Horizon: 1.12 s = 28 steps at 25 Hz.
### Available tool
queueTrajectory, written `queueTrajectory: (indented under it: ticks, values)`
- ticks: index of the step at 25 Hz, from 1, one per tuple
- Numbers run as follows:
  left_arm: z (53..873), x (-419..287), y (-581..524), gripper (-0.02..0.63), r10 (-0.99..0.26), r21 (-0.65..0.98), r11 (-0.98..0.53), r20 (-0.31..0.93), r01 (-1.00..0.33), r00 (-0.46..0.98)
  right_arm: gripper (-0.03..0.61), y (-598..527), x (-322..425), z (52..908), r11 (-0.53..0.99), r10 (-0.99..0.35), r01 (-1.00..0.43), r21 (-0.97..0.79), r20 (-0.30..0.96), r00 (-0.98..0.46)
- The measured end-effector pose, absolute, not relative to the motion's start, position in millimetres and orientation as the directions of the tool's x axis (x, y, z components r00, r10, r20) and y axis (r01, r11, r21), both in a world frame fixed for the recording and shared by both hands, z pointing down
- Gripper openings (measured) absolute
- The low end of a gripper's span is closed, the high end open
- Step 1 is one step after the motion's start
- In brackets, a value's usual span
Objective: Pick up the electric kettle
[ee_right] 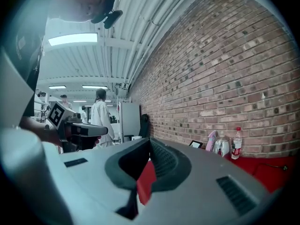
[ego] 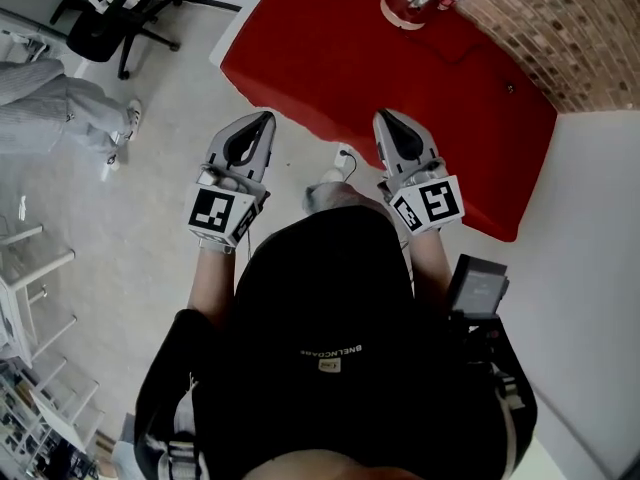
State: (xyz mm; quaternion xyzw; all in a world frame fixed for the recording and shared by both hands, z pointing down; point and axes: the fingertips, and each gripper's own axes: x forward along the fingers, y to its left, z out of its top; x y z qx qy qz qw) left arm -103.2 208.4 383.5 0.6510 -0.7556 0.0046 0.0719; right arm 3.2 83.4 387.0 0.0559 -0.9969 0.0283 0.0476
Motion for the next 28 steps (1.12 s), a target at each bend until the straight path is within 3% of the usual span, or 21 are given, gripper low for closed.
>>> queueTrajectory:
  ticks: [28]
  values:
    - [382, -110, 13, 0.006, -0.983, 0.072, -0.03, 0.18, -0.997, 0.043, 0.006, -78, 26, 382, 0.956, -0.256, -0.267, -0.123, 0.097, -0.962]
